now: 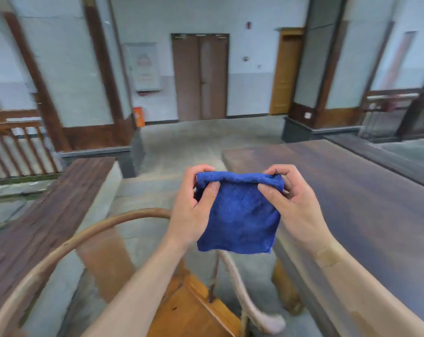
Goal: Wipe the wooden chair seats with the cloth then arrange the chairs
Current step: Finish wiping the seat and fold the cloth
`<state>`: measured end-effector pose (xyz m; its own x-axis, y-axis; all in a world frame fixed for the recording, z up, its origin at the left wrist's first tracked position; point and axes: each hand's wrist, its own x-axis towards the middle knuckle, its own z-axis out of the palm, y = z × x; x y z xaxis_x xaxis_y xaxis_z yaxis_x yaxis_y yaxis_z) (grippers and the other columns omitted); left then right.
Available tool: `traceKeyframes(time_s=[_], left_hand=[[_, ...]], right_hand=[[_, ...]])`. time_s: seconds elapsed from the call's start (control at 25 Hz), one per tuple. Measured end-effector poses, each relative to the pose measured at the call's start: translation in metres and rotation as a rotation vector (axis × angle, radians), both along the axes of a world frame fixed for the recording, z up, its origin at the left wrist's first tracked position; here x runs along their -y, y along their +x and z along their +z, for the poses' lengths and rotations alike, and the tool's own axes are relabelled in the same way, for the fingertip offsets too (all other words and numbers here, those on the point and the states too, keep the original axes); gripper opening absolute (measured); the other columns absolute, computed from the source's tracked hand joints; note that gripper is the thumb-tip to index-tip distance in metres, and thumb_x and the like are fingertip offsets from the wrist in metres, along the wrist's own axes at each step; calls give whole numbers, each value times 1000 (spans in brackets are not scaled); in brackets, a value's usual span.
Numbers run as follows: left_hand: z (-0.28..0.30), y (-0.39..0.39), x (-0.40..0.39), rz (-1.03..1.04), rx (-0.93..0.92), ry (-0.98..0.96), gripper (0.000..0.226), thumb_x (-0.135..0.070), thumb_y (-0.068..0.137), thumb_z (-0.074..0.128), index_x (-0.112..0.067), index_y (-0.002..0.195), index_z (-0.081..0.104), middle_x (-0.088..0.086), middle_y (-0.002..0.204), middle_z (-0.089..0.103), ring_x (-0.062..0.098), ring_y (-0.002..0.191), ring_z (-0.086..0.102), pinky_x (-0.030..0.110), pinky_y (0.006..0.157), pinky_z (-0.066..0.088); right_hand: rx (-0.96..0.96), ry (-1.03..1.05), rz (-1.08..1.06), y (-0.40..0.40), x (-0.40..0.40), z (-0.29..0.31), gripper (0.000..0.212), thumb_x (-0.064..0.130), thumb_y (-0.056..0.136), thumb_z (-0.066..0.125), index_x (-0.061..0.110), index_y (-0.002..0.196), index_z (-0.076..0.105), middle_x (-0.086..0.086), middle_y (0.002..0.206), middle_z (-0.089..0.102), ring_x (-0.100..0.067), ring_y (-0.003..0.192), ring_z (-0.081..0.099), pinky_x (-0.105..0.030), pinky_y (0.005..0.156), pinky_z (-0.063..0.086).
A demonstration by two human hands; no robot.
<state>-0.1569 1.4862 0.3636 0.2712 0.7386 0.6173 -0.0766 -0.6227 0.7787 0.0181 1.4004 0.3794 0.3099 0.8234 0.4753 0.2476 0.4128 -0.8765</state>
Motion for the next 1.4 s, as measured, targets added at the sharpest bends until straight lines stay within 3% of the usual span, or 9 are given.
traceKeyframes(time_s=[0.12, 0.28, 0.48, 0.6, 0.84, 1.04, 1.16, 1.32, 1.4], left_hand=[[3, 61, 28, -220, -3, -23, 20, -13, 99, 58, -29, 110, 55, -27, 100, 61, 0, 89, 58, 14, 80, 43], [8, 133, 93, -461, 3, -9, 25, -12, 99, 58, -34, 110, 55, -30, 100, 61, -3, 85, 56, 13, 78, 42], [13, 207, 220, -815, 7, -37, 23, -11, 99, 59, -31, 109, 56, -25, 99, 62, 0, 86, 58, 14, 78, 44], [14, 236, 314, -1026, 4, -56, 20, -16, 96, 60, -30, 109, 55, -24, 101, 62, 1, 93, 59, 14, 80, 46], [11, 258, 480, -1323, 0, -105, 23, -10, 95, 63, -28, 108, 56, -25, 98, 66, 0, 97, 63, 14, 78, 47], [-4, 260, 614, -1571, -115, -116, 24, -8, 94, 65, -30, 102, 59, -20, 92, 70, 2, 95, 65, 19, 80, 49], [-14, 252, 680, -1736, -178, -123, 21, -11, 95, 65, -30, 101, 58, -20, 91, 68, 6, 96, 65, 26, 83, 53], [-15, 237, 743, -1945, -177, -108, 21, -5, 96, 61, -25, 98, 55, -24, 80, 64, -3, 79, 60, 14, 71, 48], [-15, 234, 766, -2040, -191, -100, 20, -5, 96, 61, -24, 96, 55, -22, 80, 63, -3, 77, 60, 15, 70, 49]], right_hand=[[14, 3, -223, 37, 65, 6, 29, 5, 93, 65, 33, 93, 61, 0, 96, 69, -10, 82, 65, -25, 75, 51], [26, 10, -492, 74, 164, 11, 32, 4, 92, 67, 35, 91, 61, -2, 97, 69, -14, 79, 64, -34, 73, 52], [-21, 44, -824, 88, 317, 16, 26, -1, 92, 64, 24, 93, 61, 0, 88, 69, -5, 65, 59, -16, 58, 47], [-5, 34, -1027, 83, 421, 17, 26, 0, 92, 65, 26, 94, 62, 5, 87, 71, -6, 68, 62, -16, 59, 48], [-11, 21, -1334, 43, 588, 13, 21, 6, 92, 68, 26, 97, 64, 14, 90, 71, -4, 74, 64, -17, 63, 51], [-53, 20, -1629, -19, 705, -7, 18, 4, 91, 68, 21, 97, 64, 10, 91, 70, -7, 80, 64, -20, 67, 51], [-90, 35, -1781, -54, 751, -17, 18, 4, 91, 69, 21, 95, 64, 4, 94, 71, -9, 82, 65, -20, 69, 51], [-104, 52, -1957, -91, 787, -23, 19, 3, 90, 70, 20, 95, 65, 4, 92, 71, -9, 84, 66, -20, 73, 51], [-94, 56, -2037, -103, 800, -22, 18, 2, 90, 70, 19, 95, 65, 3, 92, 72, -8, 83, 66, -19, 73, 50]])
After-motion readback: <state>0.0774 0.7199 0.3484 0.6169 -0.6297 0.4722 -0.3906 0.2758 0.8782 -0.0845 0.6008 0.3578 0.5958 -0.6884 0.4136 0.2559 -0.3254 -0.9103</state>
